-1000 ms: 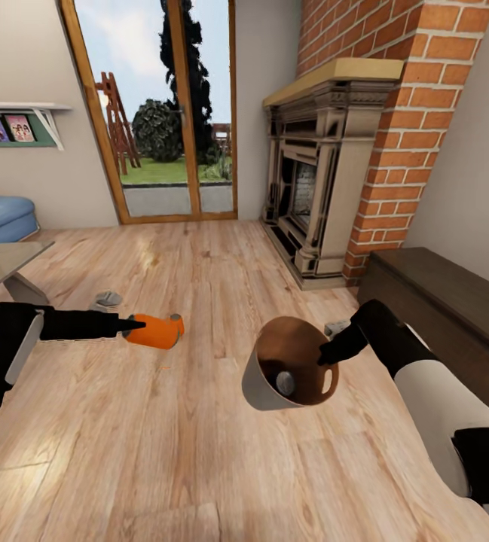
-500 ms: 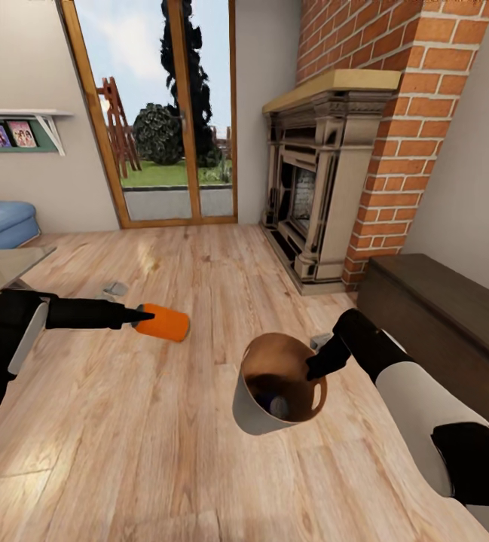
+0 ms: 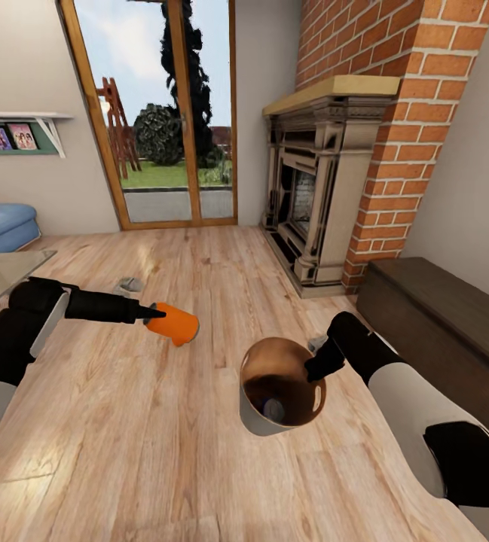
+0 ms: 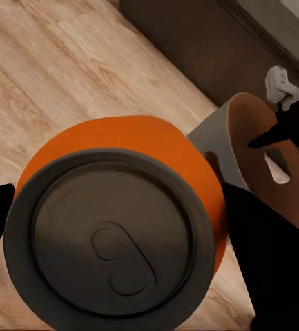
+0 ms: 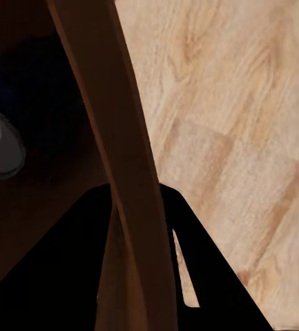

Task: Put the three can of soda from the living room inside the tash can in the kitchen.

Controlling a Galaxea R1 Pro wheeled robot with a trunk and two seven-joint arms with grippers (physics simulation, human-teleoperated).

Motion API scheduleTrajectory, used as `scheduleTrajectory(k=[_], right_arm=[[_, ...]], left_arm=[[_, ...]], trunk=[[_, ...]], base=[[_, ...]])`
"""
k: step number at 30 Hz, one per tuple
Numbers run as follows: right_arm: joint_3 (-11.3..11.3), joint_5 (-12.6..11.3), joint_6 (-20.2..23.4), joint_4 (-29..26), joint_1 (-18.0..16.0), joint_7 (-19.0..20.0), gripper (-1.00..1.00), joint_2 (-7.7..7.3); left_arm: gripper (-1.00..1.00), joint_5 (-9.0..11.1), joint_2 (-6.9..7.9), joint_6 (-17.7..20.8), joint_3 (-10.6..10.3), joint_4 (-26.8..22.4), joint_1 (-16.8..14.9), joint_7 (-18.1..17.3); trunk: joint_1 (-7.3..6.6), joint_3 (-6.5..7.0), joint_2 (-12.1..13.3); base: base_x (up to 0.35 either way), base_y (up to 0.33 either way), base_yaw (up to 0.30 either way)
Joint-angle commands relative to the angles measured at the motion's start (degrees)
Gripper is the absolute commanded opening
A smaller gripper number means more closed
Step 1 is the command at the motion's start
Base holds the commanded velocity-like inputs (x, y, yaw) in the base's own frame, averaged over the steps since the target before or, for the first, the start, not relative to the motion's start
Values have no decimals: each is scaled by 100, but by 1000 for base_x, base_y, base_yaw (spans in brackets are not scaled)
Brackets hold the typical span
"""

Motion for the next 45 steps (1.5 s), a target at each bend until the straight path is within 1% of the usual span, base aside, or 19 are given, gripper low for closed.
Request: scheduleTrajectory(k=[1,2,4,9,10,13,14,16,17,20,23,24,25,30,35,41,44,45], right_arm=[[-6,-132,61,2,0,-93,-100,7],[-7,-137,61,0,1,-221,-100,8],[-4,-135,61,0,3,-229,-100,4],[38,-132,61,0,8,-235,-100,-31],[132,-134,61,2,9,-235,-100,-51],[313,-136,61,2,11,-229,-100,-72],[409,-138,61,1,14,-215,-100,-82],[487,-141,61,1,16,-204,-100,-84],[557,-143,61,1,17,-192,-100,-86],[696,-145,61,0,18,-172,-100,-89],[773,-147,61,0,19,-165,-100,-94],[817,-151,61,0,19,-157,-100,-94],[834,-153,61,0,19,-147,-100,-87],[855,-154,-7,0,19,-129,-100,-69],[856,-158,-30,0,19,-125,-100,-62],[860,-160,-41,7,19,-123,-100,-30],[867,-157,-41,8,19,-123,-100,-15],[870,-156,-43,8,19,-123,-100,-10]], left_arm=[[-100,-4,0,1,-10,83,-5,3],[-100,-25,4,1,-214,242,-7,14],[-100,-27,6,1,-319,255,-6,23],[-100,-34,13,1,-410,267,-5,44],[-100,-37,14,1,-432,268,-5,50],[-100,-40,23,1,-528,268,-6,55],[-100,-42,27,1,-627,269,-9,57],[-100,-44,30,1,-723,268,-10,59],[-100,-45,32,1,-813,266,-12,59],[-100,-56,36,1,-957,262,-13,60],[-100,-165,31,1,-1032,262,-13,61],[-100,-352,17,1,-1091,262,-13,55],[-100,-438,10,1,-1116,262,-13,48],[-100,-551,-4,1,-1149,236,-19,28],[-100,-578,-7,1,-1157,207,-40,16],[-100,-557,-9,1,-1157,174,-60,-15],[-100,-536,-9,1,-1143,36,-105,-121],[-100,-528,-9,1,-1133,-60,-129,-208]], trunk=[[-1,0,0],[-1,0,0],[-1,0,0],[-1,0,0],[-1,0,0],[-1,0,0],[-1,0,0],[-1,0,0],[-1,0,0],[-1,0,0],[-1,0,0],[-1,0,0],[-1,0,0],[-1,0,0],[-1,0,0],[-1,0,0],[-1,0,0],[-1,0,0]], base=[[0,0,0],[0,0,0],[0,0,0],[0,0,0],[0,0,0],[0,0,0],[0,0,0],[0,0,0],[0,0,0],[0,0,0],[0,0,0],[0,0,0],[0,0,0],[0,0,0],[0,0,0],[0,0,0],[0,0,0],[0,0,0]])
